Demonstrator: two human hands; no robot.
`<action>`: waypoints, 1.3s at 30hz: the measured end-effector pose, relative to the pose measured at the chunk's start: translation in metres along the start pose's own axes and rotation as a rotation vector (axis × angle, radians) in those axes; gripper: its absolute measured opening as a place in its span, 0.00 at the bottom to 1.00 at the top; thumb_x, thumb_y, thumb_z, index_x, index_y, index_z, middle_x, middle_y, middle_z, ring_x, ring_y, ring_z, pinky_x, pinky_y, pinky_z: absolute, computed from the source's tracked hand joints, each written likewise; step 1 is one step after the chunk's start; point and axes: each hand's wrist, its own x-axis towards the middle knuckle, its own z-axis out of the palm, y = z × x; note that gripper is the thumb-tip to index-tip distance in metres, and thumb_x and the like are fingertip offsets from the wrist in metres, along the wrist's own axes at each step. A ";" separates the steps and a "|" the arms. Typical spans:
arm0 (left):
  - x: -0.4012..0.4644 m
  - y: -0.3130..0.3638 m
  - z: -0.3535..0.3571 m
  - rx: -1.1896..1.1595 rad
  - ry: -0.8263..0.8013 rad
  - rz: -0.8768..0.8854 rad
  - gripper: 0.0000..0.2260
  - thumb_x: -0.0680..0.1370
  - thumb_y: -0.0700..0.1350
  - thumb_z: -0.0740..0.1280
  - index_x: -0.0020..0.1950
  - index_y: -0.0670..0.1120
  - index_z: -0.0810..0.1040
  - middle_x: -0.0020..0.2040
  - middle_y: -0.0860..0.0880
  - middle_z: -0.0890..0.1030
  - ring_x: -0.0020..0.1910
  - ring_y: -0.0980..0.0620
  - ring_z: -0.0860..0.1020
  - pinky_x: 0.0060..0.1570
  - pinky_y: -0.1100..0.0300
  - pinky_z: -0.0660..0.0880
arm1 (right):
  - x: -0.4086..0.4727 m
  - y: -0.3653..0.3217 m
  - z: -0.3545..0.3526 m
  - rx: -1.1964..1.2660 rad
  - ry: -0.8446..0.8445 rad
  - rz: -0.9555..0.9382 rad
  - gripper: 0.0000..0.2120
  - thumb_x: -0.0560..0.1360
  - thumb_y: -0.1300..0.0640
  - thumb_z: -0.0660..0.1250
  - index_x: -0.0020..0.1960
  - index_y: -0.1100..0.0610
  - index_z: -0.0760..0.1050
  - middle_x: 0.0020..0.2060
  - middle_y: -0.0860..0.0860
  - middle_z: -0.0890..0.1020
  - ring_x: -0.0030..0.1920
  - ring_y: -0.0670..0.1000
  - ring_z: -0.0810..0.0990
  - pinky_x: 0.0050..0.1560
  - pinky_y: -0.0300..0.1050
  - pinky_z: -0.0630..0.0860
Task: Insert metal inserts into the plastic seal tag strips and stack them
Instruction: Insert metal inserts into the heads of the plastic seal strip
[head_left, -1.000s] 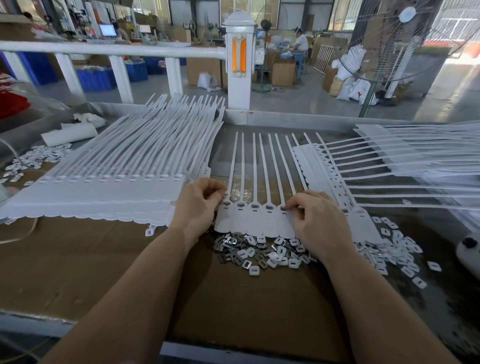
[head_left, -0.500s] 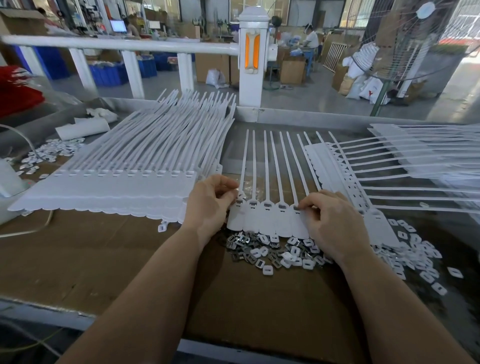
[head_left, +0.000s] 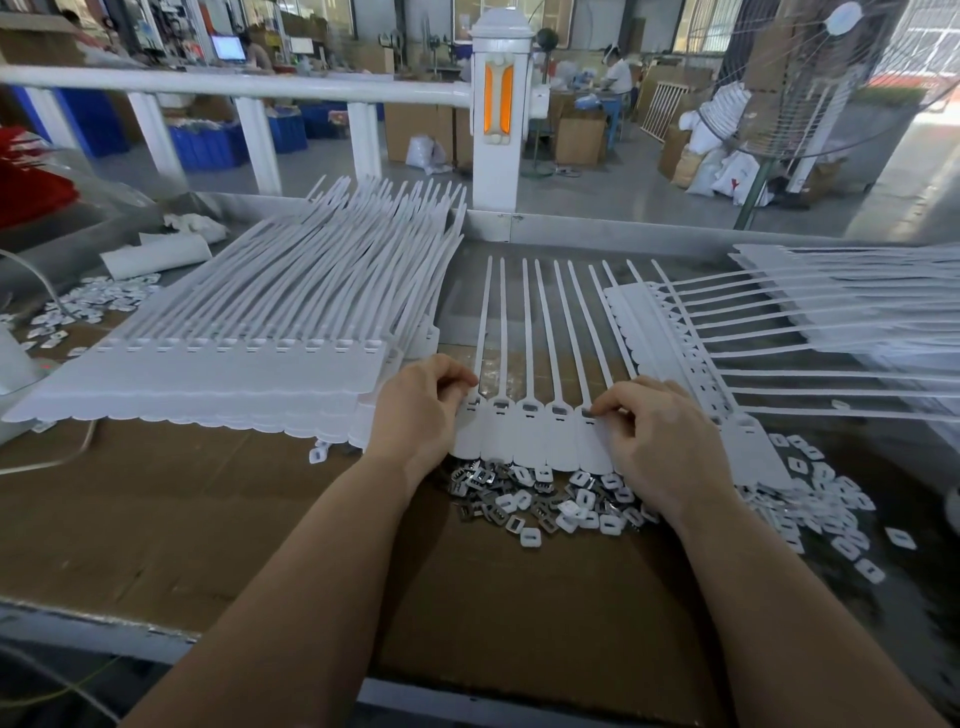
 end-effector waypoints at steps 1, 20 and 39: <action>0.000 0.001 0.000 -0.014 0.011 -0.002 0.07 0.78 0.39 0.64 0.44 0.51 0.75 0.41 0.55 0.77 0.43 0.57 0.74 0.42 0.75 0.64 | 0.000 0.000 0.000 -0.001 0.001 -0.001 0.06 0.73 0.62 0.66 0.44 0.55 0.80 0.41 0.48 0.81 0.44 0.45 0.70 0.46 0.38 0.64; 0.000 -0.003 0.001 0.188 0.019 0.077 0.06 0.77 0.40 0.65 0.50 0.44 0.82 0.49 0.50 0.76 0.45 0.57 0.70 0.46 0.76 0.59 | -0.001 0.000 0.000 0.009 0.012 -0.002 0.06 0.73 0.62 0.66 0.44 0.54 0.80 0.42 0.48 0.81 0.44 0.45 0.69 0.46 0.38 0.64; 0.006 -0.005 0.007 0.217 0.007 0.044 0.07 0.78 0.40 0.63 0.51 0.43 0.80 0.48 0.51 0.72 0.44 0.57 0.69 0.44 0.75 0.58 | 0.000 0.000 0.001 -0.006 0.006 0.009 0.06 0.74 0.61 0.65 0.45 0.54 0.80 0.44 0.47 0.81 0.45 0.44 0.68 0.47 0.38 0.63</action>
